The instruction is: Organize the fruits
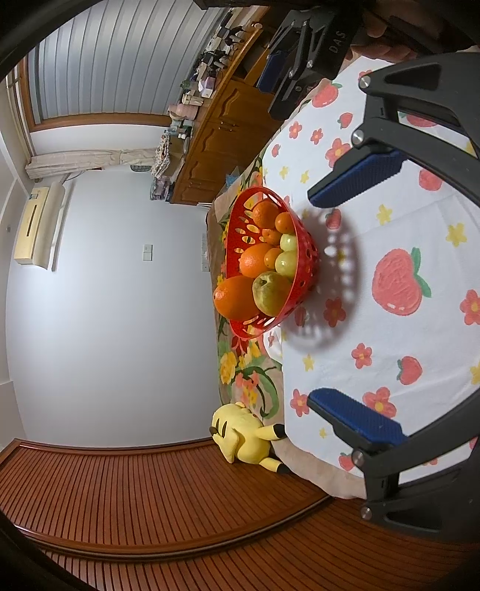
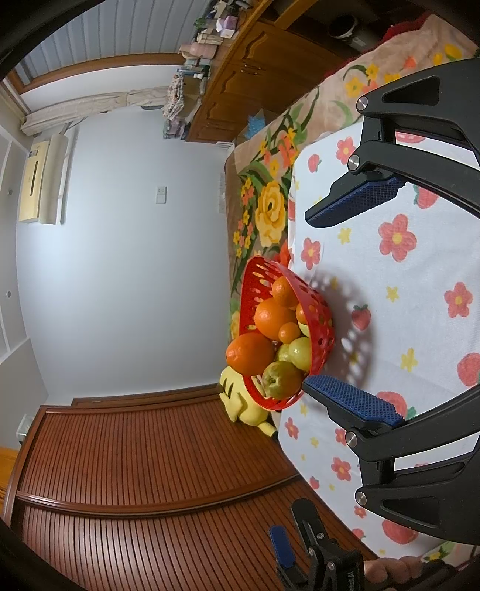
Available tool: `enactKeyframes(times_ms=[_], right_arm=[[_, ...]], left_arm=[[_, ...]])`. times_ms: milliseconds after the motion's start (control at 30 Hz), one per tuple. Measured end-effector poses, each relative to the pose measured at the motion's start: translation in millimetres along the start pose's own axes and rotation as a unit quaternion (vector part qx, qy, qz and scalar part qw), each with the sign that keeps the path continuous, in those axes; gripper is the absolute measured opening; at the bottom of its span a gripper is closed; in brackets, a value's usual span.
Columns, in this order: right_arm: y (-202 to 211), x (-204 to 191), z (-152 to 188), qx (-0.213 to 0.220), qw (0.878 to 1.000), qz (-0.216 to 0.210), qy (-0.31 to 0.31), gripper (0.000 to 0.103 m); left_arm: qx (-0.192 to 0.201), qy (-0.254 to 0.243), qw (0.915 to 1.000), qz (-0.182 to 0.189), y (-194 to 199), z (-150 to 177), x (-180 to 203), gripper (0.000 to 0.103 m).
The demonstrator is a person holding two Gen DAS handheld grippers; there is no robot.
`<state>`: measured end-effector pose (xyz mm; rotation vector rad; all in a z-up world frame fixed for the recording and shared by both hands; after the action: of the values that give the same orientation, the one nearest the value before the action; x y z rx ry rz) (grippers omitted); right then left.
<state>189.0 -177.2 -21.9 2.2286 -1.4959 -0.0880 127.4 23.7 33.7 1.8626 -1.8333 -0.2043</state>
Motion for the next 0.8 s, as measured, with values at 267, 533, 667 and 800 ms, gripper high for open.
enactKeyframes(times_ms=[267,533,667,800], right_arm=[[0.0,-0.3,0.0,0.000,1.000,0.000,-0.001,0.084],[0.1,-0.3,0.1,0.001,1.000,0.000,0.000,0.084],[0.6,-0.9,-0.2,0.001,1.000,0.000,0.000,0.084],[0.5,-0.7,0.0,0.001,1.000,-0.001,-0.001,0.084]], left_arm=[[0.002,0.000,1.0000,0.002,3.0,2.9,1.7,0.099],[0.004,-0.001,1.0000,0.004,8.9,4.5,2.8,0.099],[0.004,-0.002,1.0000,0.005,10.1,3.5,3.0,0.099],[0.005,-0.002,1.0000,0.005,10.3,3.5,3.4,0.099]])
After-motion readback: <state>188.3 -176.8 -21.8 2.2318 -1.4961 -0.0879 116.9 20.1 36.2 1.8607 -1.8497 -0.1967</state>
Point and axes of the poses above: each gripper's, at about its wrist camera, not at the fingertips, and y roughly against the way its jaws point, x to its right, z to its underside, the point moved 2 cm from there along -y, roughly the way its jaws point, and after that the axes turned 15 degrees about y, right-handed, at the moved point
